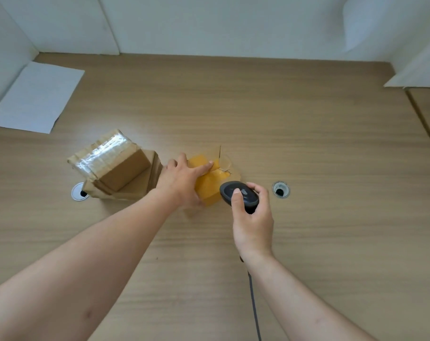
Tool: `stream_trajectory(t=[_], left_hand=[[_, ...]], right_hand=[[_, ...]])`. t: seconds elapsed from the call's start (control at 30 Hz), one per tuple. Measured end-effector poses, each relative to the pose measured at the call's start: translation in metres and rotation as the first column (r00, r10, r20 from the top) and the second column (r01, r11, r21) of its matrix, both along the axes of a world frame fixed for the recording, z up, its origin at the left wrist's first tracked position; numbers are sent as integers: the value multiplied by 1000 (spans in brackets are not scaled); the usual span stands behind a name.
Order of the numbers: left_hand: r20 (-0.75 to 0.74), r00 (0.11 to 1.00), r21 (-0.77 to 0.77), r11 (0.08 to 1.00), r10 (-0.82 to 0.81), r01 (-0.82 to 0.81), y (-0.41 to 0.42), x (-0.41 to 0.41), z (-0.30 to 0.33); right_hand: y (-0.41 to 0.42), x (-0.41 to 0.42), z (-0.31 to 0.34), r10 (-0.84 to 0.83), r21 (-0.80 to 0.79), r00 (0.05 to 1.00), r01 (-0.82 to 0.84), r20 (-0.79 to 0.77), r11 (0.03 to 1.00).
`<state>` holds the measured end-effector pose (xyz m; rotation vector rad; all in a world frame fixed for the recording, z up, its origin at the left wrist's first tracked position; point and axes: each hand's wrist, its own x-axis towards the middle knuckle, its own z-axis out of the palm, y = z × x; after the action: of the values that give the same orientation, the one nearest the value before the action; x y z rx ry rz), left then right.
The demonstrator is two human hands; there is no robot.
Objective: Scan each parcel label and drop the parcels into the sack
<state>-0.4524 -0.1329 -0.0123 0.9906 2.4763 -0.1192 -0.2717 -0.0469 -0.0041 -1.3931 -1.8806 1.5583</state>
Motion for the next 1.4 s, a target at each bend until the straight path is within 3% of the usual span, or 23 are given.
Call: stream_trajectory(t=[0.2,0.5,0.73,1.07,1.4], left_hand=[[-11,995,57,994,96,-96,-20,52,21],[-39,992,135,984,122,-116,-73,147,67],[-59,979,132,974,193,-184,-110,234,86],[-46,873,75,873,485,-481,-122,385,66],[-24,787,25,787,617,-616,-107,483,27]], right_hand=[[-18,38,25,-21,51,1000,20,18,999],[-69,123,65,-65,71,998,66,-17,995],[-98,187,86,5,91,999,-1,-44,996],[-99,317,58,145,45,989,-143,-32,989],[-66,404,26,226,1,972,-226,61,974]])
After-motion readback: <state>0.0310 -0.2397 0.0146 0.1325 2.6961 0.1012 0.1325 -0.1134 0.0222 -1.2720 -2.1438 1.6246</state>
